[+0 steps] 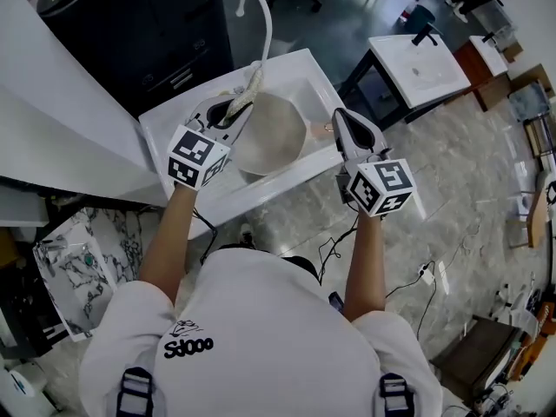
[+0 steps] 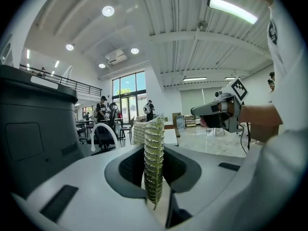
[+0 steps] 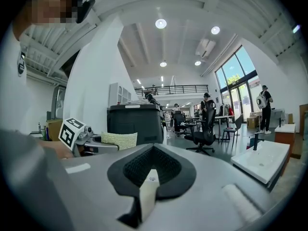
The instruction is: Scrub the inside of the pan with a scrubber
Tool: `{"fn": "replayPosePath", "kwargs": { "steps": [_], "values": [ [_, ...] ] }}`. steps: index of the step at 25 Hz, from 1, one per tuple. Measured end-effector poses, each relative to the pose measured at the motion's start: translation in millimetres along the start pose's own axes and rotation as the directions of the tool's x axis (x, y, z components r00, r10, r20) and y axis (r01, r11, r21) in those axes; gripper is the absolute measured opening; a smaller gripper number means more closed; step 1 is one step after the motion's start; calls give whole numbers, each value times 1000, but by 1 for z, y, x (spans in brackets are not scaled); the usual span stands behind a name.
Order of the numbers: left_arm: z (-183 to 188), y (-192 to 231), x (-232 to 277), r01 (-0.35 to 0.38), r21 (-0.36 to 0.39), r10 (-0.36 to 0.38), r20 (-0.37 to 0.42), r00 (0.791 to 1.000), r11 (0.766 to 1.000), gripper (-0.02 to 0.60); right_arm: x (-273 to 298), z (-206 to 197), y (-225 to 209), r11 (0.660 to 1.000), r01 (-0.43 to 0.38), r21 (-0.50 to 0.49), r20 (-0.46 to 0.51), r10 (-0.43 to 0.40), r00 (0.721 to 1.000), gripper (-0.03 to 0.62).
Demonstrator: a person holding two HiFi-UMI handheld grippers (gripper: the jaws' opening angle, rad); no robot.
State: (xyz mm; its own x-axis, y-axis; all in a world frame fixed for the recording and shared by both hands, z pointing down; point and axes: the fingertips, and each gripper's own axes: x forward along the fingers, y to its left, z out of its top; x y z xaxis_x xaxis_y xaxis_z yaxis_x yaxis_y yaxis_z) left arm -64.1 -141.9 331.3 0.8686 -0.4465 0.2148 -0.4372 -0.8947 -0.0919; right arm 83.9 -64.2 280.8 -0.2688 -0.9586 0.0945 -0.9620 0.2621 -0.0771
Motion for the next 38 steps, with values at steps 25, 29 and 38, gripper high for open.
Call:
{"fn": "replayPosePath", "kwargs": {
  "steps": [25, 29, 38],
  "values": [
    [-82, 20, 84, -136, -55, 117, -270, 956, 989, 64, 72, -58, -77, 993, -113, 33, -194, 118, 974, -6],
    [-96, 23, 94, -163, -79, 132, -307, 943, 983, 64, 84, -74, -88, 990, -130, 51, -226, 138, 964, -6],
    [-151, 35, 123, -183, -80, 132, -428, 894, 980, 63, 104, -109, -104, 986, -135, 98, -288, 157, 945, -6]
  ]
}}
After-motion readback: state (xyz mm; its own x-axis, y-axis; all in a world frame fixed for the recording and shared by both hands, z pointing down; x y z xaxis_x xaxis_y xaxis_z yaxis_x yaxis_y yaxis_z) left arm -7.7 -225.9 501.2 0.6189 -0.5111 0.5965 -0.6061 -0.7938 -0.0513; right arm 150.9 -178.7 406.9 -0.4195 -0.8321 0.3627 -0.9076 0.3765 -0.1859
